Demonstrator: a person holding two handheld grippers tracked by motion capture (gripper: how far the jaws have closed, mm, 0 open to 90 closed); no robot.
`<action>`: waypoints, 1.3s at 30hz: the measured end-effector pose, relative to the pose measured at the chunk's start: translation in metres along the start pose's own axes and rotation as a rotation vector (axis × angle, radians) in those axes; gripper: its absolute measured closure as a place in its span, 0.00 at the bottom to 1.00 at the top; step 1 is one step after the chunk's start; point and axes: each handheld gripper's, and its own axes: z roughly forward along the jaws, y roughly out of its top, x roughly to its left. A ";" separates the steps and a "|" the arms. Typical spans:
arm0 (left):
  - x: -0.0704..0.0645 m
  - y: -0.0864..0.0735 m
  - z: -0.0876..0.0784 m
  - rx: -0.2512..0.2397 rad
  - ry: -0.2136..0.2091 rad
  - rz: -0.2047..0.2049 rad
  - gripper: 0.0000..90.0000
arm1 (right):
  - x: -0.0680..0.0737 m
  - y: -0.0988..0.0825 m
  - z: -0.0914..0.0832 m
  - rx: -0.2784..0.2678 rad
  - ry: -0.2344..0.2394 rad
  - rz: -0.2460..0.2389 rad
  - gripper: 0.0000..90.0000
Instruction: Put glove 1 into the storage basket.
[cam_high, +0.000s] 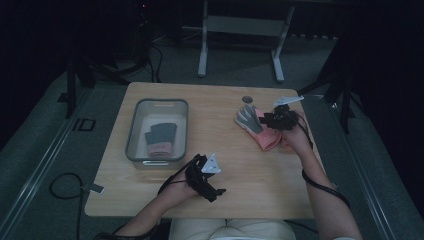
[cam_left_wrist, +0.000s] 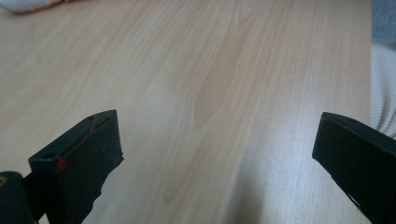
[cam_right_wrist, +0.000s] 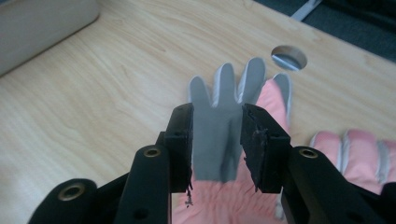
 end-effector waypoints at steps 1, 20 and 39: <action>-0.002 -0.005 0.000 -0.017 0.006 -0.007 0.01 | 0.000 0.001 0.002 0.002 -0.004 -0.016 0.71; -0.016 -0.040 0.004 -0.086 0.057 -0.098 0.02 | -0.008 -0.019 0.071 0.206 -0.012 -0.053 0.77; -0.022 -0.045 0.004 -0.100 0.091 -0.058 0.02 | 0.025 0.004 0.032 0.073 -0.047 0.183 0.99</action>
